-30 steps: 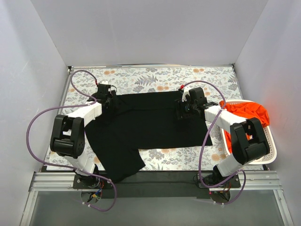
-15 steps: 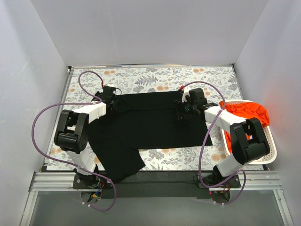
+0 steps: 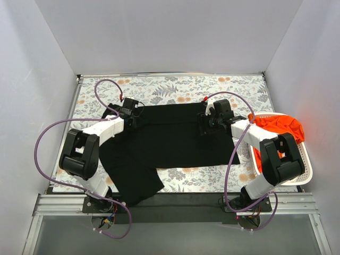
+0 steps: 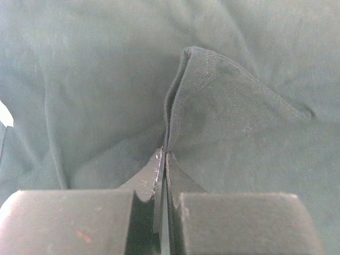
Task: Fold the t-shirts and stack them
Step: Fold the tshirt
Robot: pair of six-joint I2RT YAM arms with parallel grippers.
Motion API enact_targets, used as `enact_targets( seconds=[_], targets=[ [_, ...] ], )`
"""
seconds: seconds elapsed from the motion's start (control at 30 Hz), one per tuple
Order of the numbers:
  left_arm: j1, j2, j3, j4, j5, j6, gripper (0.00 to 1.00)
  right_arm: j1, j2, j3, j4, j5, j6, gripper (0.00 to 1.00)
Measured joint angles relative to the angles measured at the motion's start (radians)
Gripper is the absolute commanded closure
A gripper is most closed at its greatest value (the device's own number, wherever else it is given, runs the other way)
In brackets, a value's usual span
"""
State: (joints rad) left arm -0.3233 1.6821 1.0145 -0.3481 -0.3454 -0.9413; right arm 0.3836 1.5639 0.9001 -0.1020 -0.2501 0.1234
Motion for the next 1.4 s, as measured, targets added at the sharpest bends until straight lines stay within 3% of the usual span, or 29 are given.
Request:
enact_targets(
  seconds=[0.67, 1.13, 1.33, 1.4],
  targets=[
    [-0.100, -0.060, 0.131, -0.488, -0.002, -0.278, 0.98, 0.000, -0.014, -0.014, 0.001, 0.000, -0.007, 0.45],
    [-0.146, -0.080, 0.190, -0.595, 0.022, -0.352, 0.97, 0.000, -0.014, -0.014, 0.000, -0.004, -0.007, 0.45],
    [-0.171, -0.081, 0.136, -0.593, 0.038, -0.385, 0.67, 0.000, -0.014, -0.014, 0.000, -0.010, -0.007, 0.45],
    [-0.171, -0.081, 0.121, -0.590, 0.035, -0.397, 0.62, 0.000, -0.014, -0.014, 0.001, -0.012, -0.007, 0.45]
  ],
)
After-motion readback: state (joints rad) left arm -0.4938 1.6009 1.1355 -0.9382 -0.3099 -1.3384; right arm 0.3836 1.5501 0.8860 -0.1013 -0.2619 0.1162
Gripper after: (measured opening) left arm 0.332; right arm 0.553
